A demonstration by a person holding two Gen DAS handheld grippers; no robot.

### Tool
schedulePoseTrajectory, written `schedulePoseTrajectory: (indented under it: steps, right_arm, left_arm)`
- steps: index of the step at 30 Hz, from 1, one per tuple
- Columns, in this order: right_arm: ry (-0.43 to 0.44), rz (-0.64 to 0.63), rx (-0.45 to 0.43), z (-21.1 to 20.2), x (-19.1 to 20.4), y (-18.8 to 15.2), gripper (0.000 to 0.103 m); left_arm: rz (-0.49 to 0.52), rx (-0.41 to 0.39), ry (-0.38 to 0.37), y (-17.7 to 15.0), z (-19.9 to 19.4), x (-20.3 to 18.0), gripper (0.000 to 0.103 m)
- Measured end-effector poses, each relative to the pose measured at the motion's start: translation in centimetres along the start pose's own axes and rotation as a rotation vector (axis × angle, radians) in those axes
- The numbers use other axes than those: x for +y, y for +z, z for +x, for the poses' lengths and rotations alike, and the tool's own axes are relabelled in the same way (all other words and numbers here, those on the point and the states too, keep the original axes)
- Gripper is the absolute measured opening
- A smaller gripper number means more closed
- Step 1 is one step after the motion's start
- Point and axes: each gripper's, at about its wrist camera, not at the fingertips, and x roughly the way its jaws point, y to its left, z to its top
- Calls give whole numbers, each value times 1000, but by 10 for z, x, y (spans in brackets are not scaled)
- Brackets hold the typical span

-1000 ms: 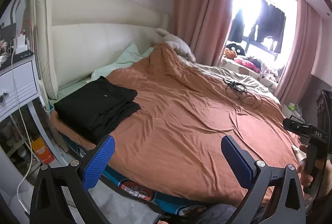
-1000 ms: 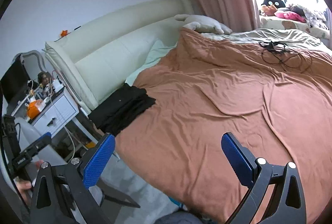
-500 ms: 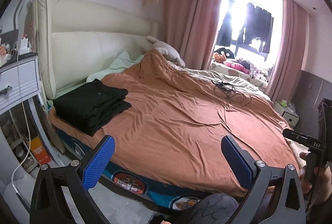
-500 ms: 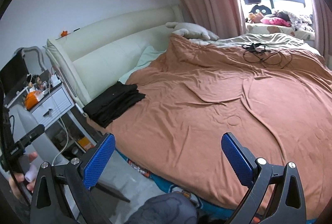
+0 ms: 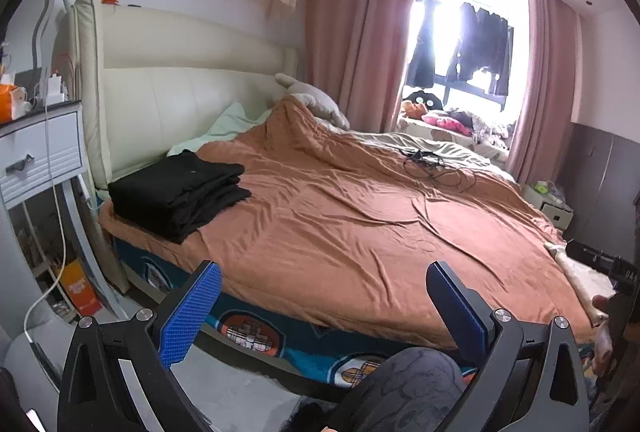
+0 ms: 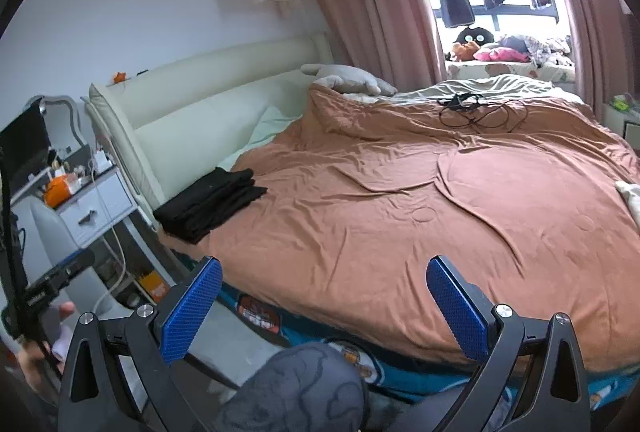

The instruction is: Fold large clothes

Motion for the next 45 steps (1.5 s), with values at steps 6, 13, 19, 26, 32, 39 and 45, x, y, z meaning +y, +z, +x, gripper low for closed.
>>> schedulePoseTrajectory:
  steps: [6,13,19,26,32,39,45]
  right_arm:
    - [-16,-32,-16,-21,9,-15,102]
    - [-23,-53,-26,-29,17,-18,102]
    - [-26,-59,-31,-34,17,-20,102]
    - [-26,-42,-30,-34,10,-21,102]
    - [-34,-26,-28,-35,3,-21,102]
    - [-34,-23,-25,-34,3,-21,102]
    - [-39,-11,-20,-34,-2,-23,102]
  left_arm:
    - [14,-25,-11,-13,-15,-6,102]
    - [39,-32,-26,-18,-26,-13,102]
    - [26,-43,-18,-18,-32,-12,102]
    - [24,-49,-10,-20,-33,-16,102]
    - [29,-43,-9,-21,-32,-19,102]
    - [41,-48,10,-20,-32,-21,102]
    - [49,-36,7,-22,-29,-23,102]
